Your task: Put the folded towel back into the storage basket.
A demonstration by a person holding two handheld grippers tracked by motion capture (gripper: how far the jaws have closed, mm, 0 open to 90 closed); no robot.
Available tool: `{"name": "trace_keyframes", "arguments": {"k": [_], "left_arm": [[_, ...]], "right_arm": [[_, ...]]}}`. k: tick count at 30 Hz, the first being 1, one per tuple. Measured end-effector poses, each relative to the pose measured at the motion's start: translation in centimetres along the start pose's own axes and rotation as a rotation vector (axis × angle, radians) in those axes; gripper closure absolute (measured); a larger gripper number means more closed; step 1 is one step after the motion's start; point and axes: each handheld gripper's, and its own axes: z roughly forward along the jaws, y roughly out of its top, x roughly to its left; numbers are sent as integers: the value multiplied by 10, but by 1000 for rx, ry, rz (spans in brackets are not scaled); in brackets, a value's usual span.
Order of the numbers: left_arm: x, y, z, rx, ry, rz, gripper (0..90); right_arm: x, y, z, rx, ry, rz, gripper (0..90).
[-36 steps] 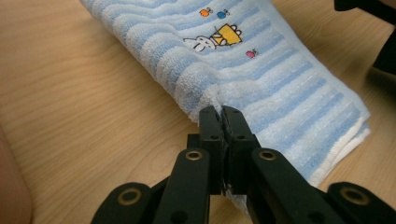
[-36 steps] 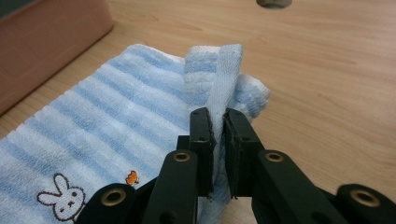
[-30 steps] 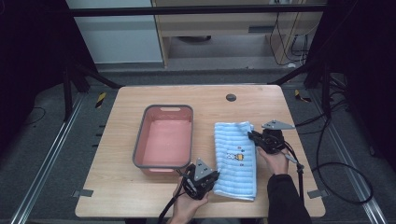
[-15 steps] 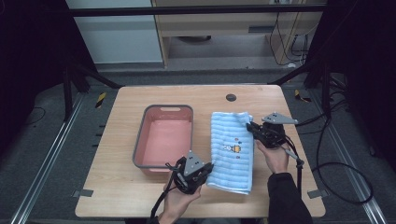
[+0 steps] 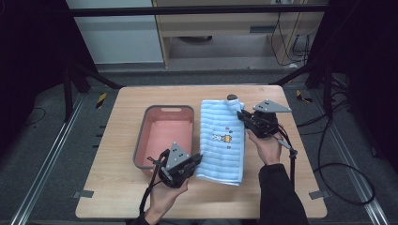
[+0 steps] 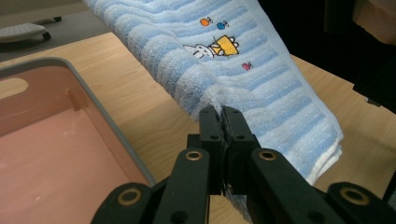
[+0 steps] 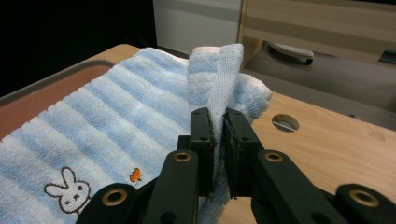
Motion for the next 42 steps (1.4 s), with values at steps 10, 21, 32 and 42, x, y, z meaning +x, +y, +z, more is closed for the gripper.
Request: {"name": "trace_keyframes", "arguments": {"k": [10, 21, 32, 42], "left_arm": [[21, 9, -22, -38, 37, -13, 881], [38, 10, -36, -52, 71, -29, 881], [59, 9, -55, -87, 111, -62, 881], [78, 7, -70, -100, 145, -86, 881]], "right_arm": [[18, 31, 9, -26, 8, -34, 832], [34, 46, 25, -43, 30, -35, 831], [51, 65, 41, -56, 50, -46, 832], [70, 78, 62, -67, 72, -54, 832]]}}
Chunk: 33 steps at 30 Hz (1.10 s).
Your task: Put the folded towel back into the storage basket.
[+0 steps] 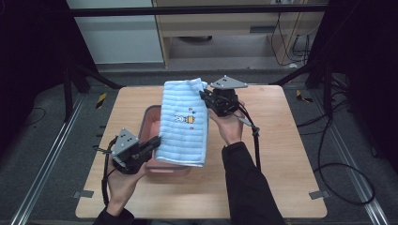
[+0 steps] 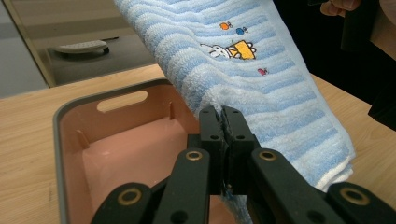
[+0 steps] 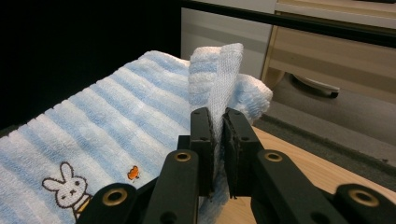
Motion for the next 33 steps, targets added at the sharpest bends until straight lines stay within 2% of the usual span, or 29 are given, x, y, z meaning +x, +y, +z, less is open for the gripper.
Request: {"name": "trace_keyframes", "arguments": {"k": [9, 19, 33], "left_arm": [[18, -2, -6, -11, 36, -32, 881], [34, -5, -8, -11, 66, -66, 881], [47, -20, 8, 47, 105, -82, 881]], "right_arm": [[12, 8, 22, 2, 20, -9, 832], [18, 6, 46, 11, 43, -5, 832], [23, -7, 77, 44, 51, -21, 831]]}}
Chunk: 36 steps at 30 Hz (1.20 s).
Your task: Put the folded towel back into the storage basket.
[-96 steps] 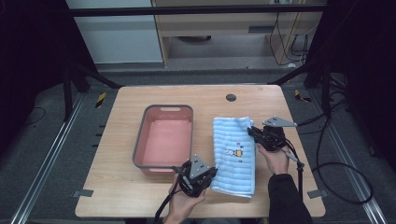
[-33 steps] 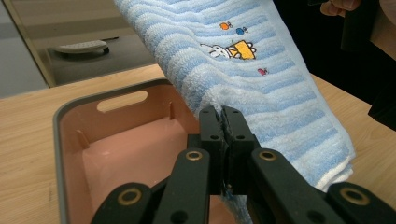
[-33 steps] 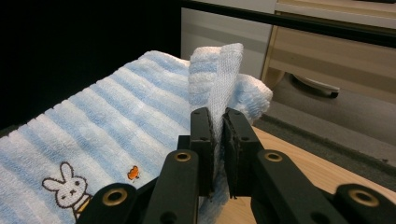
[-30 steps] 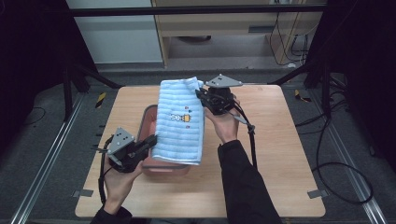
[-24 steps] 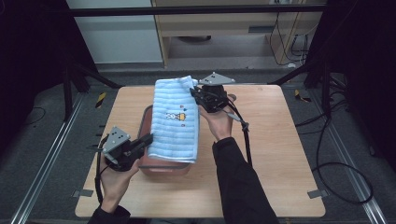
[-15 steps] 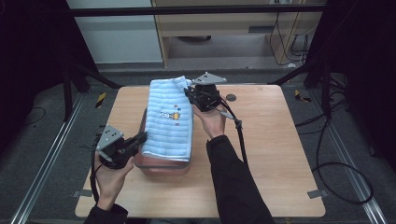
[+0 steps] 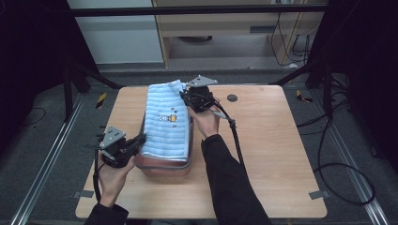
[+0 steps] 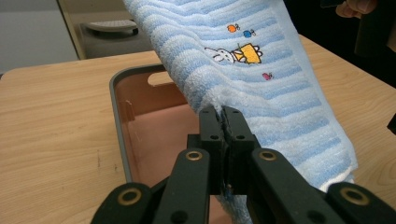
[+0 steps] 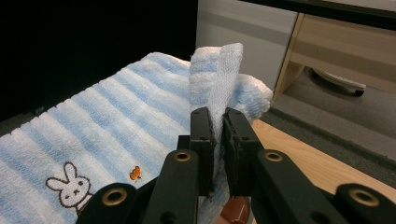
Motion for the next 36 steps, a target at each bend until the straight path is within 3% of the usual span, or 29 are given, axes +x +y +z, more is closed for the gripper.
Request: {"name": "trace_keyframes", "arguments": {"k": [12, 29, 31, 32, 36], "left_arm": [[1, -13, 17, 60, 19, 20, 881], [5, -28, 26, 123, 52, 47, 881], [3, -30, 27, 137, 34, 30, 880], [4, -31, 27, 134, 55, 53, 881], [6, -35, 29, 147, 58, 52, 880]], "right_arm": [[1, -15, 15, 45, -5, -7, 830], [6, -40, 29, 101, -3, -20, 829], [6, -41, 30, 105, -4, -16, 829], [6, -42, 30, 104, -1, -13, 829], [7, -47, 33, 114, 1, -13, 828]]}}
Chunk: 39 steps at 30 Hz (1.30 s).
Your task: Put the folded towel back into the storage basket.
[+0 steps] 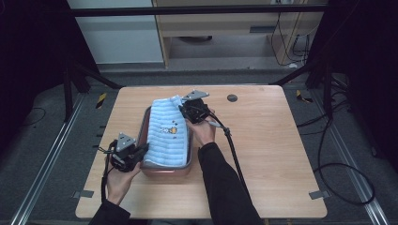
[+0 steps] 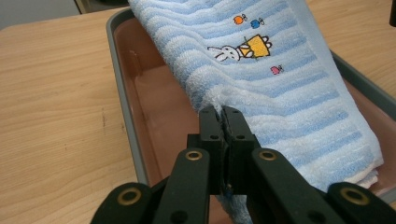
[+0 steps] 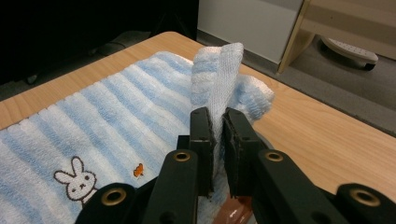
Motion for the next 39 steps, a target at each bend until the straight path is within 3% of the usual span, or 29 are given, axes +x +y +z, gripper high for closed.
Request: {"name": "trace_keyframes", "arguments": {"k": [5, 11, 28, 35, 39], "left_arm": [[2, -4, 3, 22, -5, -20, 880], [2, -7, 5, 37, 5, 0, 880], [2, -11, 12, 103, 16, 5, 862], [3, -8, 8, 52, 25, 1, 748], [4, -5, 3, 22, 15, -1, 723]], "right_arm": [[2, -7, 5, 11, 6, 4, 827], [2, -12, 9, 35, 8, 7, 824], [2, -25, 19, 125, 22, 13, 773], [1, -24, 12, 115, 6, 1, 721], [-2, -18, -4, 67, 4, 4, 713]]}}
